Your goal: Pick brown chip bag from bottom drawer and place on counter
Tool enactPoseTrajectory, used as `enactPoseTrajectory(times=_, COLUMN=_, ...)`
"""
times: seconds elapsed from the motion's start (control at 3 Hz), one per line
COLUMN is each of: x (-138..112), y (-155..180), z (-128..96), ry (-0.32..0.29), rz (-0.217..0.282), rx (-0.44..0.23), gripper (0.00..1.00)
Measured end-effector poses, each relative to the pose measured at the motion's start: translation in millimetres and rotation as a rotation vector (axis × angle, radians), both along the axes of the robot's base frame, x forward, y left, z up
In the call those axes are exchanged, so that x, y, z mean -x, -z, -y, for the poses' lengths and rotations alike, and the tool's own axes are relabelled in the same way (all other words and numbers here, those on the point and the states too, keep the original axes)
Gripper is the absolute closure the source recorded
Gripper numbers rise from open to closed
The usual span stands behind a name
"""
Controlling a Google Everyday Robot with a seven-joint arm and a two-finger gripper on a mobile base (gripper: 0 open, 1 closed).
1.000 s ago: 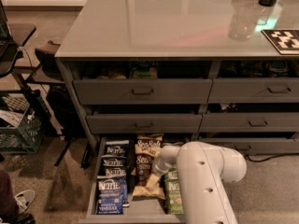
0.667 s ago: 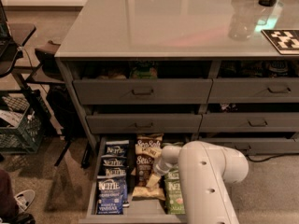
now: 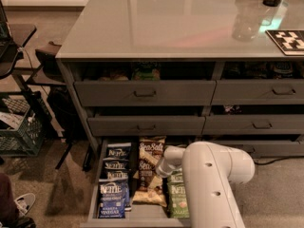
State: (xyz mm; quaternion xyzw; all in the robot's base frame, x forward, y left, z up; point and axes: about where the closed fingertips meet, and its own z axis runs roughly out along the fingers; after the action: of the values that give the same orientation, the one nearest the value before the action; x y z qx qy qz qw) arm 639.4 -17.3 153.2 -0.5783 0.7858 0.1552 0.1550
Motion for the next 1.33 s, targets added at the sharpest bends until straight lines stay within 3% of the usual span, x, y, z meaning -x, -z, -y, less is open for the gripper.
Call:
enactPoseTrajectory(times=0.33, x=0, y=-3, z=0, ry=0.0, rz=0.0, rx=0.0, gripper=1.0)
enactPoseTrajectory(times=0.67, x=10, y=-39, z=13, ry=0.016, rz=0.023, rx=-0.071, gripper=1.0)
enactPoseTrajectory(times=1.0, x=31, y=-134, z=8, ry=-0.031, rz=0.115, rx=-0.222, gripper=1.0)
enactPoseTrajectory(times=1.33, x=50, y=-221, z=35, ry=-0.033, rz=0.187, rx=-0.322, gripper=1.0)
